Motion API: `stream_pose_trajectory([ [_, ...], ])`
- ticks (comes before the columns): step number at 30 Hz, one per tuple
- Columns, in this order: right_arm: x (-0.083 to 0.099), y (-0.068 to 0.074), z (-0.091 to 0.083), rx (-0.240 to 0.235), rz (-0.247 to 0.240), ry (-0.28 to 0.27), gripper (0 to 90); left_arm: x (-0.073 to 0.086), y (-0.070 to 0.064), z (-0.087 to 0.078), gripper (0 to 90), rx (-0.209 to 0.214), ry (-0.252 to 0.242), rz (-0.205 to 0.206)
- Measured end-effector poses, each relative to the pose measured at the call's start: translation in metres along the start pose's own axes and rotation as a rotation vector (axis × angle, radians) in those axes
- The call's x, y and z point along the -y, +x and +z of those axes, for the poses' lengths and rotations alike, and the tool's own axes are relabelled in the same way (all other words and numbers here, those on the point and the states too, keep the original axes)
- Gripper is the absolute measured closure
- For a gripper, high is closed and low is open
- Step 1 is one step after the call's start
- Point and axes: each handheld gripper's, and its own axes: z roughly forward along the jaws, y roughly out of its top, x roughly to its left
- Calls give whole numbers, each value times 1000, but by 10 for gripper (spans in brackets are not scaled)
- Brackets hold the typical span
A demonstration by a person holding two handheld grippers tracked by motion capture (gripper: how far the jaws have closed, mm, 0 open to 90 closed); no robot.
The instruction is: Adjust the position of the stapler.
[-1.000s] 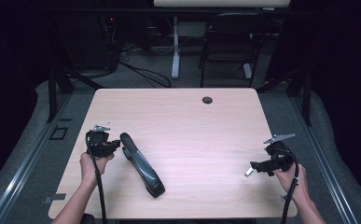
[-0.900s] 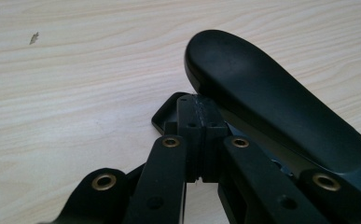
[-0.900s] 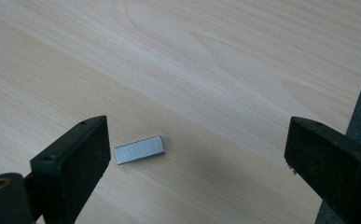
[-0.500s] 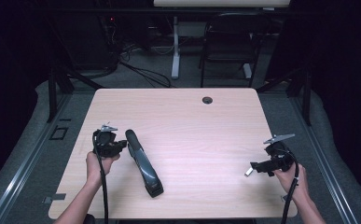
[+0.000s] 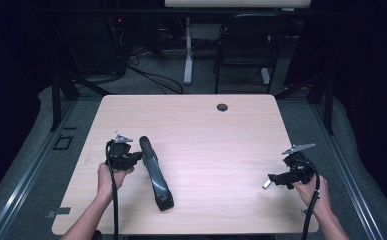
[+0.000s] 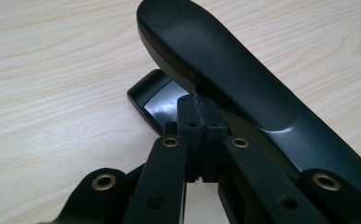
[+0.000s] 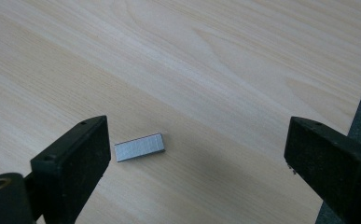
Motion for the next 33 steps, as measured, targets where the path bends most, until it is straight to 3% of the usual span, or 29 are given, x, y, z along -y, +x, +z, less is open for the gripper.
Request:
stream_pose_trajectory([
  [19,0,1,1,-9,-1,6,65,1,-18,4,900,73,27,83],
  [33,0,1,2,-10,-3,11,65,3,-30,4,900,116,41,113],
])
